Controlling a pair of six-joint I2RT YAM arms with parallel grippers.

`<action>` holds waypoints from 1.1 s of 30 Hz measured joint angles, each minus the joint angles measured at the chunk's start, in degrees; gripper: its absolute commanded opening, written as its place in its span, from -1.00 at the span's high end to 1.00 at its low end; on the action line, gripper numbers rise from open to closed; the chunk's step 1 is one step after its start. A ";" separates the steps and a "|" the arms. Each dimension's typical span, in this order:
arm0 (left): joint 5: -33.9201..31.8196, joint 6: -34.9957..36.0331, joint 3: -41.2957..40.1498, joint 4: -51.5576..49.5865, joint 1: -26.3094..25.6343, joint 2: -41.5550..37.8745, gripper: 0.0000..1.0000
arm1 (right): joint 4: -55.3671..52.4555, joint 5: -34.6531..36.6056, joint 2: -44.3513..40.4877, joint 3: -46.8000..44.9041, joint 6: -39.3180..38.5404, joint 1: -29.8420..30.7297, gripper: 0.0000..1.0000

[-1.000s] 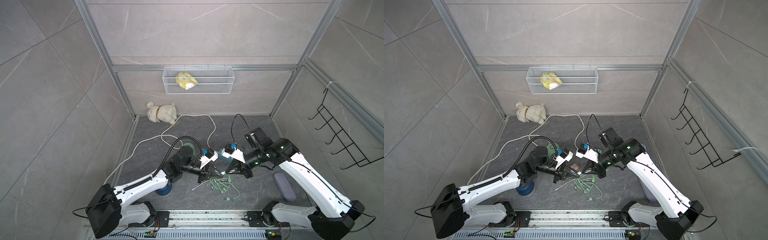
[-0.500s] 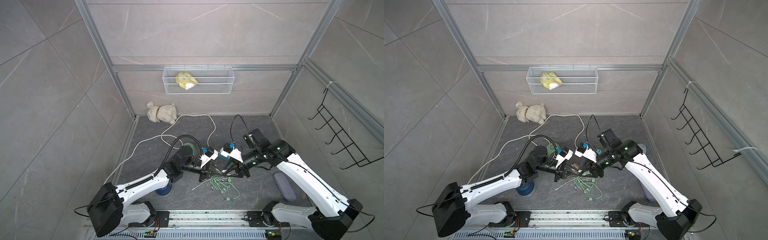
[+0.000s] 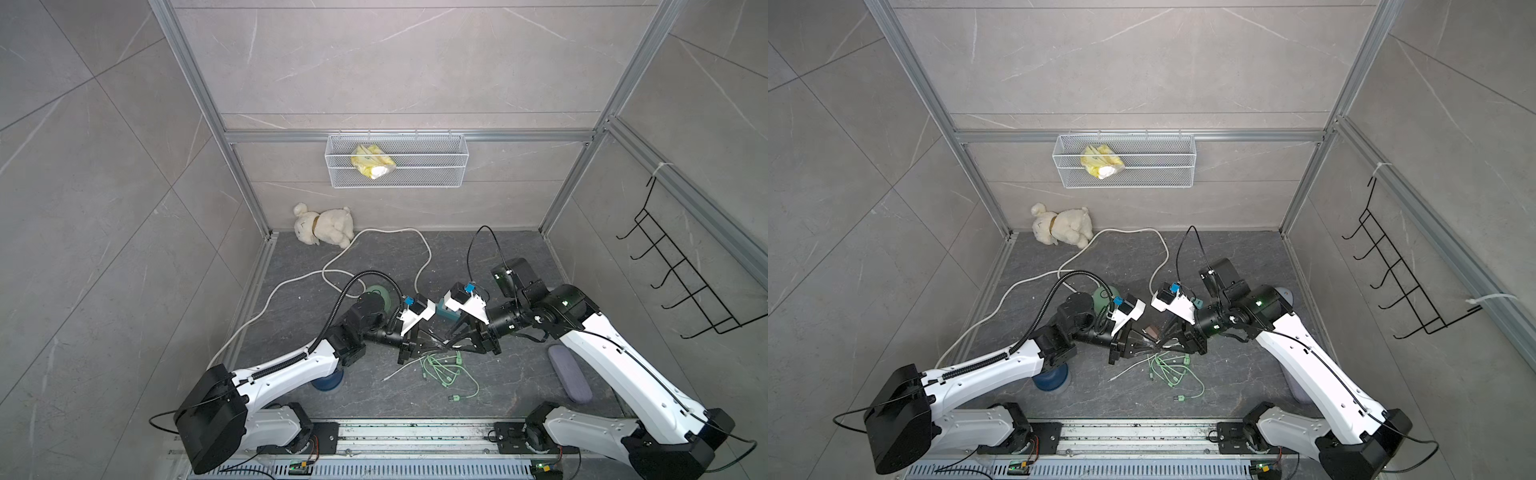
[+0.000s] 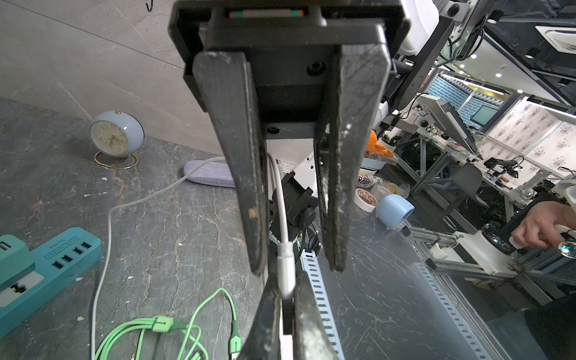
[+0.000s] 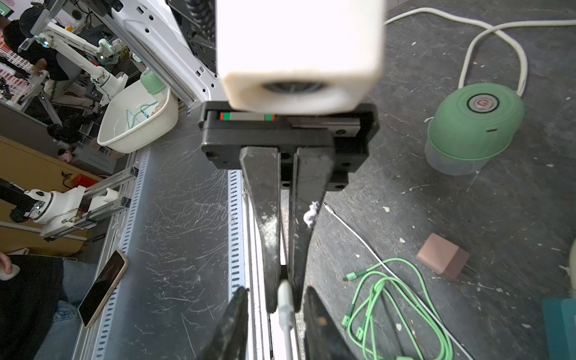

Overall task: Charge the cordless meat grinders
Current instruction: Pick up the charging cable from the center of the board.

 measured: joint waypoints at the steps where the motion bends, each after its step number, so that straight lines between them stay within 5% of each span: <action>1: 0.00 -0.02 -0.07 0.00 0.00 0.00 1.00 | 0.04 0.00 0.04 -0.02 0.24 -0.04 0.43; 8: 0.00 -0.04 -0.09 0.09 0.00 -0.02 1.00 | 0.24 0.07 1.27 -0.15 1.49 -0.20 0.44; 14: -0.13 -0.20 -0.63 0.83 0.02 -0.07 1.00 | 0.17 -0.02 1.64 -0.26 1.95 -0.20 0.75; 25: -0.22 -0.44 -1.01 1.27 0.02 -0.13 1.00 | 0.20 -0.20 1.84 -0.63 1.86 -0.20 0.70; 33: -0.17 -1.38 -1.53 1.68 0.02 -0.13 1.00 | 0.20 -0.44 1.88 -0.98 1.60 -0.20 1.00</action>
